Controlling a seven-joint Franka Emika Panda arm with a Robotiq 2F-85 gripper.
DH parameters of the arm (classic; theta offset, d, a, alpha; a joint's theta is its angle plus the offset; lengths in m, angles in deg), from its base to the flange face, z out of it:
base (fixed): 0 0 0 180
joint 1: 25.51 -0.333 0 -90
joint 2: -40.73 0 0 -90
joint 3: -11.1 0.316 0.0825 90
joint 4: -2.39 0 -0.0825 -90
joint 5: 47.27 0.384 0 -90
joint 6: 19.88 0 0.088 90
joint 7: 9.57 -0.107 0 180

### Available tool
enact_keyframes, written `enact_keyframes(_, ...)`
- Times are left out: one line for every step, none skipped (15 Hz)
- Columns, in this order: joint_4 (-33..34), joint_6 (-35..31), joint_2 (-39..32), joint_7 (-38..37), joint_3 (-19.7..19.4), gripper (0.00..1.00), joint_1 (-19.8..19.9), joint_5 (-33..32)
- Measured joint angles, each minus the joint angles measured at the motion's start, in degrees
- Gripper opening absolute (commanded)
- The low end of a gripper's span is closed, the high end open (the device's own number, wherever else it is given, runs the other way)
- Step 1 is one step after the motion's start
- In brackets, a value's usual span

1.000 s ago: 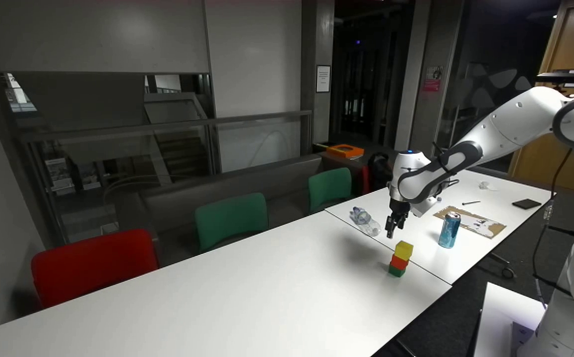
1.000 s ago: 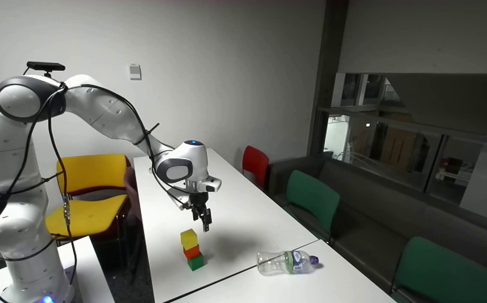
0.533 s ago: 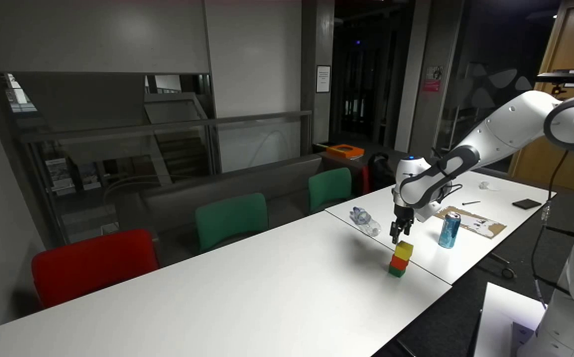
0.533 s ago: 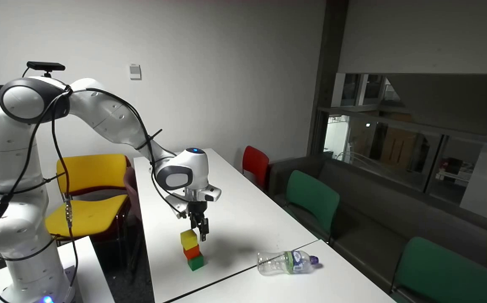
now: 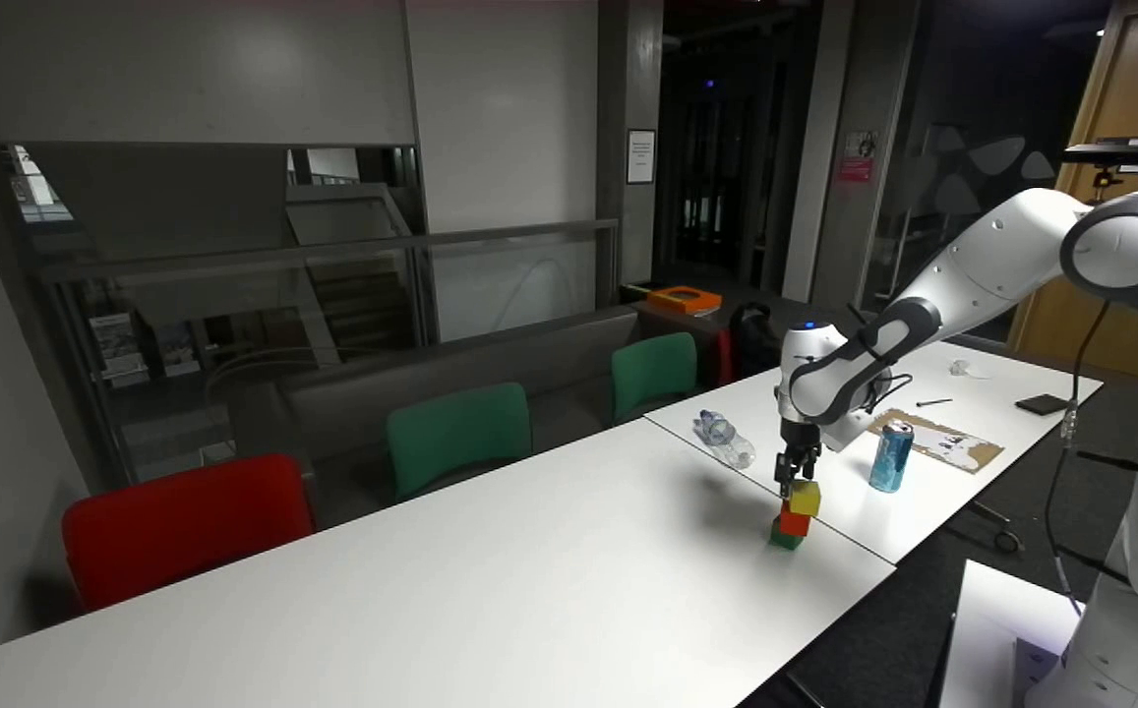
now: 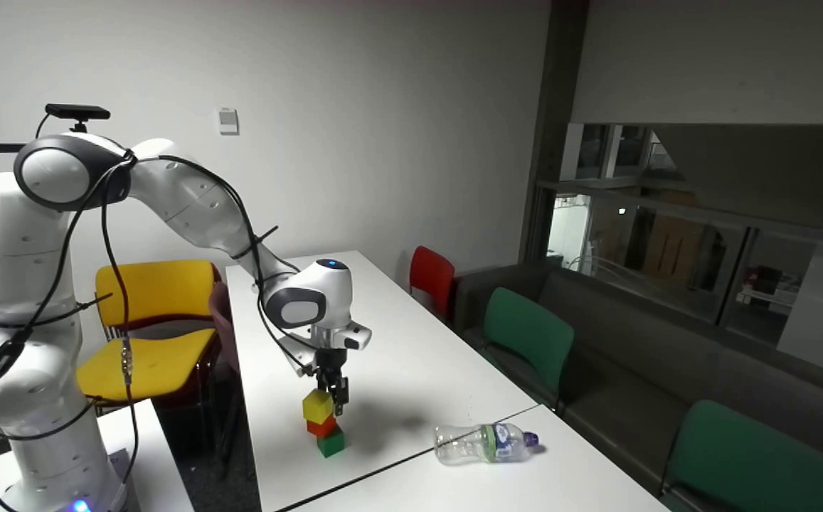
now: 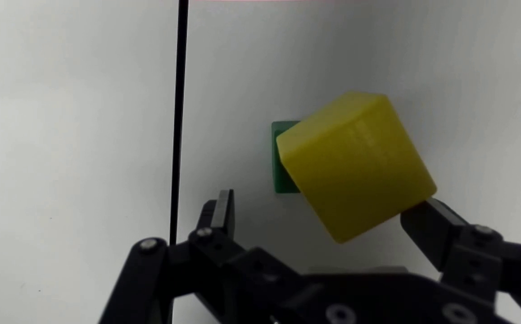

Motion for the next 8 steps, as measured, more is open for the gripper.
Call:
enact_keyframes(0.00, 0.06, -0.13, 0.00, 0.15, 1.00, -0.03, 0.00)
enact_keyframes(0.00, 0.11, -0.22, 0.00, 0.30, 1.00, -0.04, 0.00)
enact_keyframes(0.00, 0.16, -0.29, 0.00, 0.45, 1.00, -0.04, 0.00)
enact_keyframes(0.00, 0.19, -0.36, 0.00, 0.58, 1.00, -0.04, 0.00)
enact_keyframes(0.01, 0.21, -0.44, 0.00, 0.68, 1.00, -0.05, 0.00)
enact_keyframes(0.01, 0.25, -0.48, 0.00, 0.79, 1.00, -0.05, 0.00)
enact_keyframes(0.01, 0.29, -0.51, 0.00, 0.86, 1.00, -0.06, 0.00)
enact_keyframes(0.03, 0.36, -0.51, 0.00, 0.89, 1.00, -0.08, 0.00)
